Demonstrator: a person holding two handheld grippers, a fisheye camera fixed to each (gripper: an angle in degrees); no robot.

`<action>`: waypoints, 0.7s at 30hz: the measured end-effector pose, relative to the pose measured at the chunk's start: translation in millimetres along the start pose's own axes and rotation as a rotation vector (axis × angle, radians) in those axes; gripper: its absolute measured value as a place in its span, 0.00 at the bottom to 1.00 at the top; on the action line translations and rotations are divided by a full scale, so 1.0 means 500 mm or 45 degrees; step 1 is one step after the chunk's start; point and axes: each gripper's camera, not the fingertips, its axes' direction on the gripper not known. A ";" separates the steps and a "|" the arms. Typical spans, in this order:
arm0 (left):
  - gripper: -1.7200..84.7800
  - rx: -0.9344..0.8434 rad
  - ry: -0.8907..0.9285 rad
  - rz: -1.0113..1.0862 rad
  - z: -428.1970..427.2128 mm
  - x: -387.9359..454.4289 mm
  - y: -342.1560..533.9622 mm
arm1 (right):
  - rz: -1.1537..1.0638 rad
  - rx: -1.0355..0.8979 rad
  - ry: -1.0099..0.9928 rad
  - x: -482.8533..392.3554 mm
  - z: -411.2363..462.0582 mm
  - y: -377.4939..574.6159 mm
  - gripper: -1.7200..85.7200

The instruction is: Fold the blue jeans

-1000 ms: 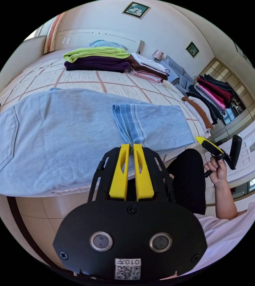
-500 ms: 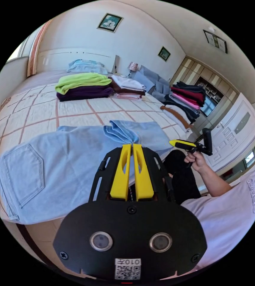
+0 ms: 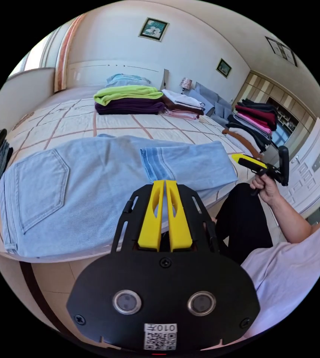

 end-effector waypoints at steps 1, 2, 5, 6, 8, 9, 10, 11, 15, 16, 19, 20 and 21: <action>0.02 -0.014 0.014 0.021 -0.001 0.002 -0.004 | -0.004 -0.023 -0.002 0.002 0.013 -0.010 0.09; 0.02 -0.018 0.025 0.022 -0.001 0.000 -0.005 | -0.007 -0.072 0.031 0.004 0.032 -0.020 0.09; 0.02 -0.149 0.077 -0.032 0.036 -0.045 0.000 | 0.049 -0.308 0.049 0.037 0.120 -0.030 0.08; 0.02 -0.163 0.144 -0.075 0.038 -0.074 0.010 | 0.084 -0.283 0.011 0.049 0.121 -0.029 0.08; 0.03 -0.061 0.199 -0.169 -0.016 -0.117 0.033 | 0.232 -0.314 -0.154 0.096 0.108 -0.040 0.07; 0.03 0.058 0.180 -0.229 -0.077 -0.146 0.059 | 0.242 -0.319 -0.173 0.100 0.101 -0.043 0.07; 0.04 0.167 0.153 -0.324 -0.141 -0.189 0.093 | 0.234 -0.291 -0.158 0.100 0.077 -0.045 0.07; 0.05 0.220 0.133 -0.392 -0.174 -0.216 0.115 | 0.196 -0.198 -0.117 0.089 0.044 -0.039 0.07; 0.10 0.582 -0.113 -1.002 -0.381 -0.434 0.347 | 0.172 -0.025 -0.141 0.051 -0.023 -0.004 0.07; 0.12 0.645 -0.177 -1.129 -0.423 -0.485 0.402 | 0.167 -0.004 -0.150 0.039 -0.029 0.006 0.07; 0.14 0.736 -0.179 -1.280 -0.473 -0.585 0.467 | 0.106 0.003 -0.168 0.007 -0.025 0.008 0.07; 0.15 0.748 -0.164 -1.284 -0.477 -0.600 0.467 | 0.067 -0.015 -0.181 -0.004 -0.018 -0.001 0.07; 0.15 0.746 -0.167 -1.289 -0.484 -0.623 0.460 | 0.055 -0.028 -0.184 -0.008 -0.014 -0.006 0.07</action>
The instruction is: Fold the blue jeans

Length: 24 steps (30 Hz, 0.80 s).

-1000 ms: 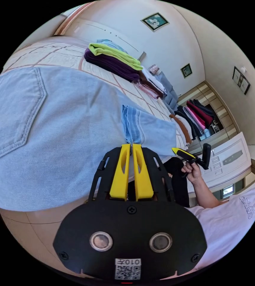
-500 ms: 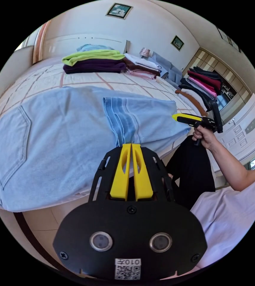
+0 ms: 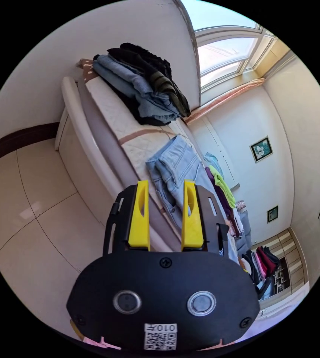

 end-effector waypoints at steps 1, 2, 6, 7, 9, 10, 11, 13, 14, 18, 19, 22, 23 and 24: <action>0.16 -0.004 -0.036 -0.012 0.009 -0.003 -0.019 | -0.007 -0.019 -0.002 -0.007 0.006 -0.011 0.07; 0.16 -0.009 -0.042 -0.024 0.015 -0.007 -0.027 | -0.016 -0.009 -0.011 -0.013 0.008 -0.020 0.06; 0.16 -0.060 0.094 -0.161 0.062 -0.031 -0.057 | -0.053 -0.003 -0.052 -0.025 0.015 -0.041 0.06; 0.16 -0.110 0.077 -0.163 0.080 -0.024 -0.059 | -0.062 -0.018 -0.048 -0.027 0.019 -0.045 0.06; 0.16 -0.165 0.091 -0.159 0.107 -0.013 -0.054 | -0.072 -0.029 -0.038 -0.029 0.024 -0.046 0.05; 0.16 -0.163 0.072 -0.170 0.114 -0.006 -0.045 | -0.071 -0.039 -0.039 -0.027 0.028 -0.045 0.05; 0.16 -0.156 0.069 -0.179 0.113 -0.004 -0.040 | -0.066 -0.046 -0.047 -0.024 0.031 -0.043 0.05; 0.14 -0.145 0.070 -0.196 0.103 0.013 -0.024 | -0.056 -0.051 -0.060 -0.015 0.033 -0.040 0.05; 0.14 -0.136 0.066 -0.191 0.098 0.022 -0.019 | -0.046 -0.057 -0.063 -0.007 0.034 -0.038 0.05; 0.12 -0.034 -0.021 0.018 0.045 0.153 0.025 | -0.011 -0.082 -0.050 0.024 0.034 -0.032 0.05; 0.12 -0.008 -0.067 0.095 0.033 0.205 0.042 | 0.010 -0.080 -0.058 0.038 0.032 -0.029 0.05; 0.12 0.016 -0.267 0.447 0.033 0.403 0.090 | 0.053 -0.075 -0.102 0.071 0.024 -0.021 0.05; 0.12 0.018 -0.304 0.537 0.039 0.452 0.104 | 0.066 -0.076 -0.112 0.084 0.022 -0.019 0.05; 0.12 0.026 -0.349 0.708 0.053 0.553 0.140 | 0.074 -0.076 -0.115 0.090 0.021 -0.018 0.05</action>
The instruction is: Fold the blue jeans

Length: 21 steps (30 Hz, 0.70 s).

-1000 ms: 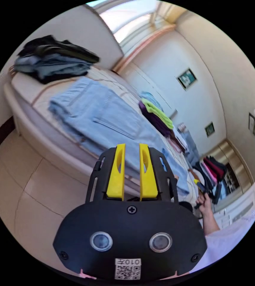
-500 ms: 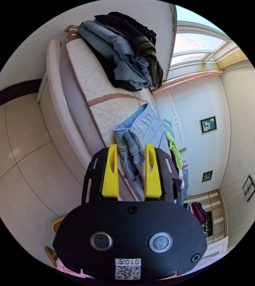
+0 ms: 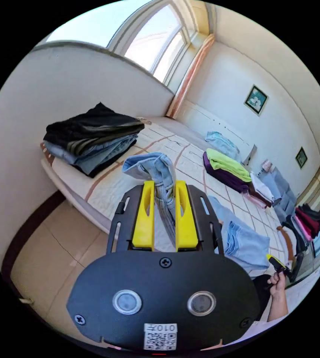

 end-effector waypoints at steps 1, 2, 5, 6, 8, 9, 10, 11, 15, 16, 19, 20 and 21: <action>0.12 0.036 -0.007 0.157 -0.016 0.112 -0.013 | 0.016 0.005 -0.008 0.012 -0.005 0.001 0.05; 0.11 0.058 -0.001 0.230 -0.024 0.169 -0.016 | 0.035 0.019 -0.020 0.025 -0.013 0.002 0.05; 0.11 0.169 0.098 0.602 -0.070 0.464 0.022 | 0.076 0.072 -0.042 0.057 -0.044 0.005 0.05; 0.11 0.216 0.151 0.752 -0.084 0.577 0.065 | 0.082 0.079 -0.040 0.064 -0.051 0.006 0.05; 0.11 0.240 0.278 0.921 -0.083 0.723 0.153 | 0.114 0.115 -0.024 0.096 -0.081 0.012 0.06; 0.12 0.208 0.399 1.018 -0.060 0.807 0.225 | 0.130 0.129 -0.025 0.106 -0.089 0.015 0.06; 0.12 0.128 0.507 1.136 -0.015 0.886 0.308 | 0.172 0.157 -0.050 0.130 -0.102 0.023 0.06; 0.12 0.068 0.549 1.201 0.017 0.924 0.352 | 0.230 0.188 -0.113 0.160 -0.110 0.031 0.06; 0.12 -0.510 0.704 1.459 0.195 1.056 0.569 | 0.439 0.135 -0.416 0.269 -0.091 0.055 0.08; 0.12 -0.391 0.756 1.423 0.166 1.033 0.568 | 0.471 0.130 -0.478 0.291 -0.091 0.064 0.08; 0.12 -0.229 0.706 1.372 0.112 0.966 0.538 | 0.500 0.196 -0.534 0.314 -0.108 0.073 0.11; 0.12 -0.212 0.677 1.354 0.109 0.949 0.532 | 0.486 0.204 -0.580 0.316 -0.108 0.064 0.12; 0.12 -0.198 0.620 1.312 0.112 0.912 0.525 | 0.478 0.201 -0.597 0.316 -0.105 0.057 0.12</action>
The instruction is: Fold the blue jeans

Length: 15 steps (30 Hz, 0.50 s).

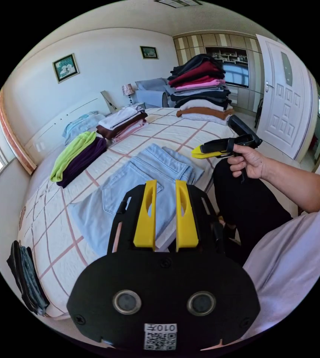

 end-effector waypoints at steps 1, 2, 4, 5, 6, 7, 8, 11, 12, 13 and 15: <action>0.12 -0.026 -0.042 -0.066 0.002 -0.027 0.036 | -0.011 -0.035 -0.008 -0.004 0.013 -0.015 0.13; 0.12 -0.040 -0.058 -0.102 0.008 -0.040 0.056 | -0.027 -0.087 0.015 -0.008 0.032 -0.031 0.14; 0.12 -0.130 -0.062 -0.254 0.052 -0.095 0.140 | -0.039 -0.141 0.055 -0.013 0.056 -0.050 0.14; 0.12 -0.153 -0.057 -0.286 0.064 -0.105 0.160 | -0.043 -0.151 0.057 -0.017 0.066 -0.057 0.14; 0.12 -0.171 -0.052 -0.345 0.084 -0.121 0.196 | -0.045 -0.163 0.057 -0.020 0.071 -0.060 0.14; 0.12 -0.170 -0.040 -0.396 0.101 -0.130 0.227 | -0.044 -0.214 0.086 -0.024 0.086 -0.063 0.14; 0.12 -0.171 -0.031 -0.418 0.109 -0.133 0.240 | -0.045 -0.253 0.147 -0.029 0.100 -0.061 0.13; 0.12 -0.200 0.005 -0.486 0.165 -0.138 0.290 | -0.042 -0.267 0.189 -0.045 0.111 -0.047 0.12; 0.12 -0.207 0.034 -0.499 0.189 -0.136 0.303 | -0.036 -0.267 0.193 -0.048 0.113 -0.044 0.12; 0.13 -0.204 0.051 -0.506 0.212 -0.133 0.313 | -0.031 -0.247 0.217 -0.054 0.118 -0.039 0.12; 0.13 -0.219 0.063 -0.507 0.245 -0.126 0.320 | -0.022 -0.245 0.266 -0.061 0.130 -0.041 0.11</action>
